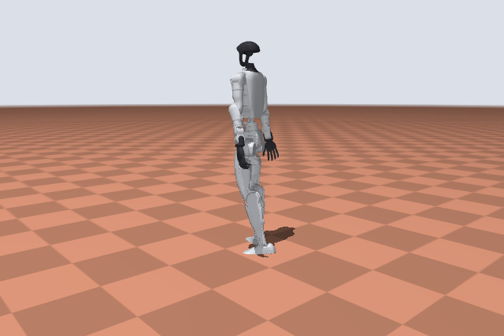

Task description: Upper body actions

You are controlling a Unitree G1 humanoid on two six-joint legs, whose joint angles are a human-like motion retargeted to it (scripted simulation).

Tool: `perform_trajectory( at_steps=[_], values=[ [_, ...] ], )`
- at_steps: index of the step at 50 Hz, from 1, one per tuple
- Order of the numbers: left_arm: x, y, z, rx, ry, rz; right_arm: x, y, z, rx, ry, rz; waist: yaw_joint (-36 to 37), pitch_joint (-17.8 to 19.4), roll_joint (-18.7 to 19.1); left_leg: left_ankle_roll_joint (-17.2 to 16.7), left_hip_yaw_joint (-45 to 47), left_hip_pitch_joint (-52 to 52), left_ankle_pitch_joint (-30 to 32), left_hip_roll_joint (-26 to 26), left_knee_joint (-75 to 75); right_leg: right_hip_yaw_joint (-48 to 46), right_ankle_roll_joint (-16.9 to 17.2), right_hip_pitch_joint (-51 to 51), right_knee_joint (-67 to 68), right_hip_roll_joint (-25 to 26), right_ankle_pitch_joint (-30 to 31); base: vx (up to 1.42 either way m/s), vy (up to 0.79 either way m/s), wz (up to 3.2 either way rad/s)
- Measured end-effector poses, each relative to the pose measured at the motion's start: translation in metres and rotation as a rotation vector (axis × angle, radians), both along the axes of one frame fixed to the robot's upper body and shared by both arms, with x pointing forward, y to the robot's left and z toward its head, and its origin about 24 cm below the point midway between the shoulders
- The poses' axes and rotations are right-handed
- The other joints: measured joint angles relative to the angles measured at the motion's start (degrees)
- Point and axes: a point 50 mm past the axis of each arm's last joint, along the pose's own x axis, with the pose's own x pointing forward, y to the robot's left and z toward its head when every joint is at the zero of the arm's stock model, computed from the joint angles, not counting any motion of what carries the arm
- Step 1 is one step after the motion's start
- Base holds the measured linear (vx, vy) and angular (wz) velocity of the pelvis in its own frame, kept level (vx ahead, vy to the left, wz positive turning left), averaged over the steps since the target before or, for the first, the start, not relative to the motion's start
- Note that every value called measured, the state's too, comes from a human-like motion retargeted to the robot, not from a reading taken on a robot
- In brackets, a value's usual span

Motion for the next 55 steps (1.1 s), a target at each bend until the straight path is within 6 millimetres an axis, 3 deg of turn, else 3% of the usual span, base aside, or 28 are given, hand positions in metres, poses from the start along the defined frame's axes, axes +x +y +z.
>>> perform_trajectory(
  at_steps=[2, 12, 14, 17, 19, 23, 25, 27, 30, 33, 39, 45, 52, 55],
  values=[
    [0.012, -0.008, -0.004, -0.032, -0.039, -0.021, 0.001, 0.002, -0.001, 0.01, -0.005, 0.028, 0.8, 0.3, 0.1, 3.1, -3.0, 0.0, 0.4, -2.0, -1.6, -2.6, 0.7, 0.9, 0.3, -0.5, -0.3, 0.08, 0.37, 1.14],
    [0.079, -0.048, -0.017, -0.174, -0.266, -0.251, 0.028, 0.007, -0.003, 0.012, -0.082, 0.153, 3.2, 1.4, 2.1, 7.6, -13.7, -0.3, 0.6, -6.1, -3.1, -9.6, 2.8, 2.3, 9.7, -5.7, 2.9, 0.07, 0.34, 0.82],
    [0.088, -0.053, -0.018, -0.186, -0.286, -0.292, 0.034, 0.01, -0.004, 0.012, -0.105, 0.161, 3.3, 1.9, 2.8, 8.1, -15.3, -0.2, 0.5, -6.0, -3.1, -6.4, 1.0, 0.9, 14.1, -6.6, 4.3, 0.1, 0.24, 0.71],
    [0.095, -0.058, -0.018, -0.21, -0.299, -0.311, 0.042, 0.016, -0.004, 0.017, -0.13, 0.173, 2.6, 2.8, 3.9, 8.6, -17.1, 0.7, 0.6, -5.3, -3.4, 0.2, -4.5, -2.4, 21.7, -7.1, 3.8, 0.11, 0.23, 0.73],
    [0.092, -0.059, -0.018, -0.22, -0.288, -0.301, 0.044, 0.022, -0.005, 0.034, -0.134, 0.185, 1.3, 2.8, 3.5, 9.0, -18.4, 1.1, 1.0, -5.8, -3.9, 7.1, -3.5, -5.3, 23.9, -5.8, 1.5, 0.11, 0.13, 0.93],
    [0.077, -0.055, -0.018, -0.215, -0.235, -0.26, 0.041, 0.03, -0.006, 0.05, -0.129, 0.241, -0.1, 2.0, 1.0, 9.4, -20.2, 1.8, 1.6, -8.7, -4.6, 21.1, 3.2, -8.9, 16.2, -2.0, 2.2, 0.11, 0.01, 0.7],
    [0.067, -0.051, -0.018, -0.202, -0.207, -0.228, 0.036, 0.032, -0.006, 0.039, -0.124, 0.291, 0.8, 1.3, 0.1, 9.4, -19.3, 2.3, 1.5, -9.1, -4.9, 13.3, 0.6, -6.1, 9.7, -4.2, 4.6, 0.14, -0.09, 0.04],
    [0.056, -0.045, -0.016, -0.179, -0.188, -0.189, 0.031, 0.034, -0.006, 0.039, -0.104, 0.346, 3.2, 0.9, -1.0, 9.1, -18.0, 2.9, 1.3, -9.2, -5.3, 5.4, 2.1, -1.9, 6.0, -5.0, 3.4, 0.18, -0.15, -0.3],
    [0.038, -0.041, -0.014, -0.121, -0.173, -0.129, 0.024, 0.034, -0.006, 0.054, -0.055, 0.389, 4.0, 1.1, -1.6, 8.8, -18.8, 3.7, 1.8, -9.2, -5.4, 19.0, 2.0, -2.9, 4.9, -0.3, 3.1, 0.11, -0.09, 0.15],
    [0.019, -0.043, -0.012, -0.079, -0.179, -0.027, 0.02, 0.03, -0.005, 0.052, -0.05, 0.401, 3.5, 0.9, -1.7, 8.2, -18.8, 3.6, 2.1, -9.1, -5.0, 13.0, 2.8, -1.1, 2.5, -2.2, 5.2, 0.09, -0.08, -0.08],
    [-0.004, -0.04, -0.008, -0.071, -0.12, 0.038, 0.014, 0.025, -0.004, 0.052, -0.017, 0.302, 1.7, 0.7, -1.3, 7.6, -18.4, 3.8, 2.4, -8.2, -4.8, 14.9, 1.3, -1.7, 3.3, -1.0, 4.9, 0.08, -0.11, -0.08],
    [0.0, -0.041, -0.009, -0.074, -0.117, 0.0, 0.009, 0.023, -0.003, 0.061, -0.004, 0.181, 0.9, 0.7, -0.7, 6.1, -16.6, 3.6, 3.5, -6.9, -4.4, 15.7, -0.1, -3.0, 5.5, -0.8, 6.7, 0.02, -0.13, -0.23],
    [0.022, -0.045, -0.014, -0.101, -0.206, 0.042, 0.02, 0.025, -0.004, 0.058, -0.044, 0.251, 0.6, 0.7, 1.1, 4.7, -12.7, 3.0, 2.7, -3.6, -3.5, 12.8, -5.6, -8.5, 14.5, -1.2, 7.7, -0.02, -0.21, -0.81],
    [0.028, -0.041, -0.014, -0.098, -0.201, 0.048, 0.021, 0.028, -0.005, 0.067, -0.053, 0.306, -0.5, 0.0, 0.2, 3.7, -10.8, 3.2, 2.3, -3.3, -2.6, 17.2, -3.2, -8.1, 12.6, -0.1, 7.0, -0.02, -0.36, -0.68]
  ],
)
